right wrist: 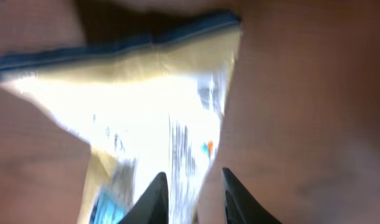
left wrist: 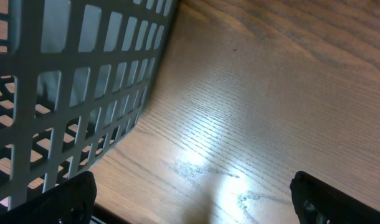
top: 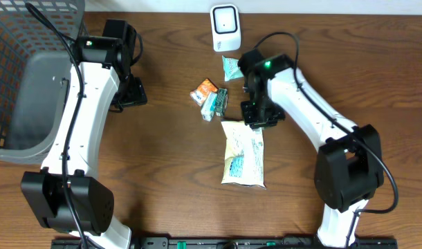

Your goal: Scan the item barcode

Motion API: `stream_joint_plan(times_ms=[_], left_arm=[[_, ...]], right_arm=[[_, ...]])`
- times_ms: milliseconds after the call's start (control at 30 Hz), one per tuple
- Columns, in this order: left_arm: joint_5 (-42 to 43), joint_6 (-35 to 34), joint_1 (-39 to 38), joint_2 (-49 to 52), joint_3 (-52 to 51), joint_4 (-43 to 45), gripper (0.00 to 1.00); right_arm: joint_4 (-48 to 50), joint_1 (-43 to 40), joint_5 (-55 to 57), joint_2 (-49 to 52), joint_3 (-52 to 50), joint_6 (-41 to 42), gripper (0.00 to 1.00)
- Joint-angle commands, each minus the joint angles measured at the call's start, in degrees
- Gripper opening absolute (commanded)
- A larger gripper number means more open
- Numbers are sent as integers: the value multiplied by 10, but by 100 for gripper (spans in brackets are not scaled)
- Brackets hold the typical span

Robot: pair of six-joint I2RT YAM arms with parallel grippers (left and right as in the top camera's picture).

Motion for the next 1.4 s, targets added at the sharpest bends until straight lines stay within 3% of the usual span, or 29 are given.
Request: stream_joint_plan(times_ms=[0, 167, 333, 400, 567, 800, 867, 900, 933, 967, 1167, 1367], left_arm=[[-12, 7, 2, -1, -2, -2, 98], [-12, 7, 2, -1, -2, -2, 98], [-12, 7, 2, -1, -2, -2, 98], [-12, 7, 2, -1, -2, -2, 98], [-12, 7, 2, -1, -2, -2, 98], [-12, 7, 2, -1, -2, -2, 98], [-12, 7, 2, -1, -2, -2, 98], [-12, 7, 2, -1, -2, -2, 98], [-12, 7, 2, -1, -2, -2, 98], [-12, 7, 2, -1, -2, -2, 98], [-12, 7, 2, -1, -2, -2, 98], [-12, 7, 2, -1, -2, -2, 98]], right_arm=[[-55, 10, -38, 0, 16, -6, 22], [-68, 56, -37, 0, -44, -6, 24], [64, 132, -35, 0, -161, 10, 27], [83, 148, -35, 0, -175, 23, 23], [50, 149, -26, 0, -140, 23, 11], [-44, 138, 2, 0, -19, 23, 20], [-43, 150, 3, 0, -3, 23, 30], [-37, 158, 8, 0, -2, 27, 43], [-28, 169, 24, 0, -4, 35, 80], [-21, 178, 44, 0, -7, 45, 99], [39, 246, 214, 1, -56, 180, 99], [106, 287, 275, 3, -129, 230, 99]])
